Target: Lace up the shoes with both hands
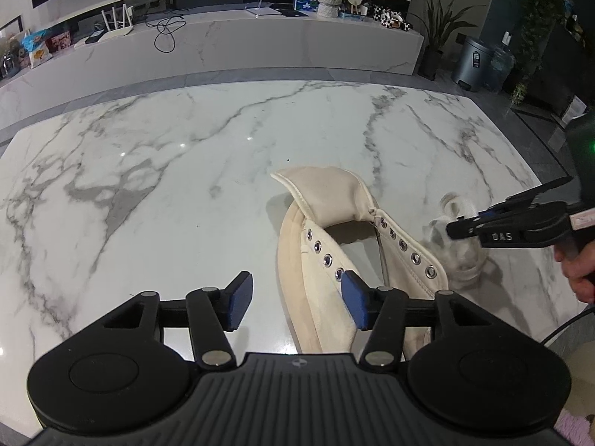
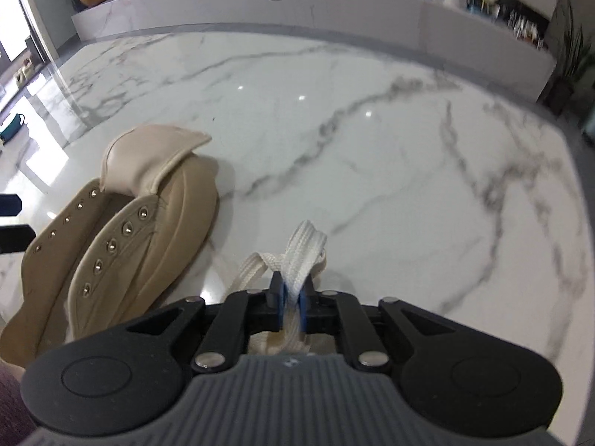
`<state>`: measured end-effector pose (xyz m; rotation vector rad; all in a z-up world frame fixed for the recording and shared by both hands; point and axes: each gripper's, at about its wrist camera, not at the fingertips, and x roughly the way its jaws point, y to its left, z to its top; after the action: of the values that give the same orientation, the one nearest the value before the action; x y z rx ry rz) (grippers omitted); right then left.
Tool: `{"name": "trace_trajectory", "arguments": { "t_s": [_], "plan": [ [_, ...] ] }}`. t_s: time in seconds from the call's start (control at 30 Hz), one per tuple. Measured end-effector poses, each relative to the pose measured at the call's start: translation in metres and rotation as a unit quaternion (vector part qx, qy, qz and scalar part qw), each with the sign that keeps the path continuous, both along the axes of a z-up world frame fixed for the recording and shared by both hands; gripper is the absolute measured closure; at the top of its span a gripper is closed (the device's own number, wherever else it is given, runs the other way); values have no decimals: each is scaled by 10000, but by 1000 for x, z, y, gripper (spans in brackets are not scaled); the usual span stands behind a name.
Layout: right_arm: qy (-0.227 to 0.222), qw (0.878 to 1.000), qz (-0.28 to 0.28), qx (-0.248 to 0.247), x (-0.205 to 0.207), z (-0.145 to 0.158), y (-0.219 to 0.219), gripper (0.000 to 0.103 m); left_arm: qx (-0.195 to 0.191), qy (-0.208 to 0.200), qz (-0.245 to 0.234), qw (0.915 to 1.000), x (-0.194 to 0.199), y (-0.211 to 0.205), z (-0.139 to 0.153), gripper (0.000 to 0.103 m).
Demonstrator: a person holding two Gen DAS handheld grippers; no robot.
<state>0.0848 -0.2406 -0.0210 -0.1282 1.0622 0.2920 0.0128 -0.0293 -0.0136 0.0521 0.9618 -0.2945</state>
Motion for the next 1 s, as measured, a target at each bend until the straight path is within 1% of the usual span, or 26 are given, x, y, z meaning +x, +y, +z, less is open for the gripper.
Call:
{"name": "trace_trajectory", "arguments": {
  "t_s": [0.07,0.13,0.17,0.2,0.27,0.33,0.4,0.43,0.47,0.5,0.57,0.6,0.67,0.77,0.83,0.93,1.0],
  "plan": [
    [48,10000,-7,17,3,-2,-1,87,-80,6,4,10000,1,1,1,49],
    [53,10000,10,-30,6,-2,-1,78,-219,13,-25,9998,2,2,4,47],
    [48,10000,13,-27,8,0,-2,68,-291,7,-68,9996,3,2,5,44],
    [27,10000,6,32,11,4,-2,65,-341,2,-131,9993,3,1,5,43],
    [-14,9999,-6,168,15,12,-2,65,-339,14,-266,9991,5,-5,4,43],
    [-54,9990,19,441,21,23,1,64,-345,47,-374,9987,8,-11,1,43],
    [-61,9974,86,715,28,32,8,61,-362,79,-426,9984,10,-13,-2,43],
    [-33,9963,130,850,33,34,13,61,-338,114,-440,9984,13,-14,-5,46],
    [-5,9950,174,985,37,36,18,60,-298,141,-462,9984,14,-14,-6,56],
    [24,9937,217,1103,42,37,23,59,-285,181,-487,9982,16,-13,-8,60],
    [100,9920,294,1227,51,35,34,57,-269,264,-539,9978,20,-11,-11,72],
    [143,9912,316,1275,56,33,39,56,-261,306,-564,9976,21,-10,-13,73],
    [233,9899,301,1363,66,27,45,53,-248,369,-604,9972,25,-7,-16,80],
    [406,9859,188,1611,84,19,47,53,-234,412,-651,9968,28,-2,-18,85],
    [532,9829,128,1758,95,12,47,53,-222,422,-700,9964,29,1,-20,86],
    [723,9806,77,1819,108,1,50,53,-320,489,-704,9958,32,5,-22,87],
    [854,9764,29,1986,113,-6,50,53,-361,520,-703,9955,34,7,-22,87]
  ]
}}
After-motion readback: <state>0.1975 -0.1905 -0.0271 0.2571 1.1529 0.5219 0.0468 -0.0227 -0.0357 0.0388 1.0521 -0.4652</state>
